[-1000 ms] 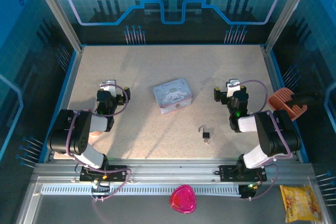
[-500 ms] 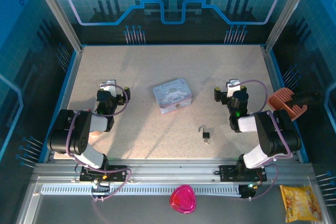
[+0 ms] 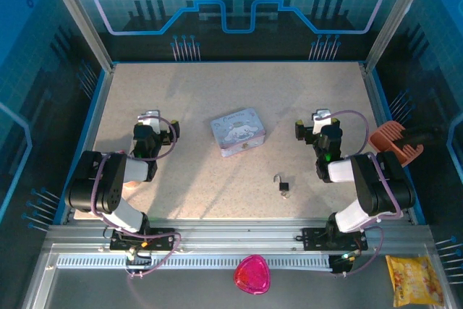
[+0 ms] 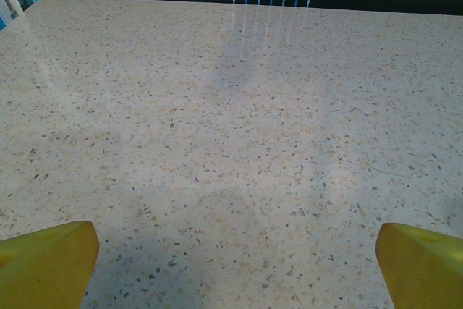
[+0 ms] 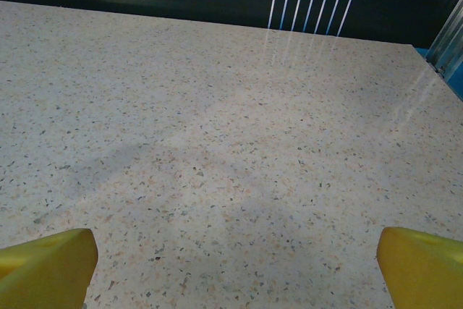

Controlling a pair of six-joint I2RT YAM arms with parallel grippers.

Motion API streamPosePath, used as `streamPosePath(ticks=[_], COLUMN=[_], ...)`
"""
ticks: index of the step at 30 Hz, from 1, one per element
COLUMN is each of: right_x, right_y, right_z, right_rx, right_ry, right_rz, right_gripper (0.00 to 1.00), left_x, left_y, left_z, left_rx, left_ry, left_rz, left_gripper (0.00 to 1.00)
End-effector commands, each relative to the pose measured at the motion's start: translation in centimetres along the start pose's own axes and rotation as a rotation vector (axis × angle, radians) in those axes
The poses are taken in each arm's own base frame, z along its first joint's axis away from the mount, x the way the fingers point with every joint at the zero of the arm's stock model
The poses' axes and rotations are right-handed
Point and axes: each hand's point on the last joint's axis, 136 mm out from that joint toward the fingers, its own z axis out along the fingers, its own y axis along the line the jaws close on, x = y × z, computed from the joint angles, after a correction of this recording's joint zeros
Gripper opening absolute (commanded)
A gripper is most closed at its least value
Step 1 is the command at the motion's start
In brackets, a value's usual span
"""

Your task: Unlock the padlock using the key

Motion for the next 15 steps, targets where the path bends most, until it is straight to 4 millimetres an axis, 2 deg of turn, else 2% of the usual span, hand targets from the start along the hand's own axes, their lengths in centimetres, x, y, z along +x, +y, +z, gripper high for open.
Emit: streamPosePath(ticks=[1, 15], right_x=[-0.25, -0.2], right_y=[-0.68, -0.52], right_z=[0.02, 0.03], right_rx=[0.029, 0.007], right_ry=[-0.006, -0.004], right_rz=[0.024, 0.028], right_gripper=[1.0, 1.0], left_x=[-0.86, -0.86], left_y=[-0.33, -0.33], left_z=[-0.07, -0.08], left_rx=[0.018, 0.018], left_ry=[-0.021, -0.022], left_rz=[-0.012, -0.012], left_gripper=[0.99, 0.99])
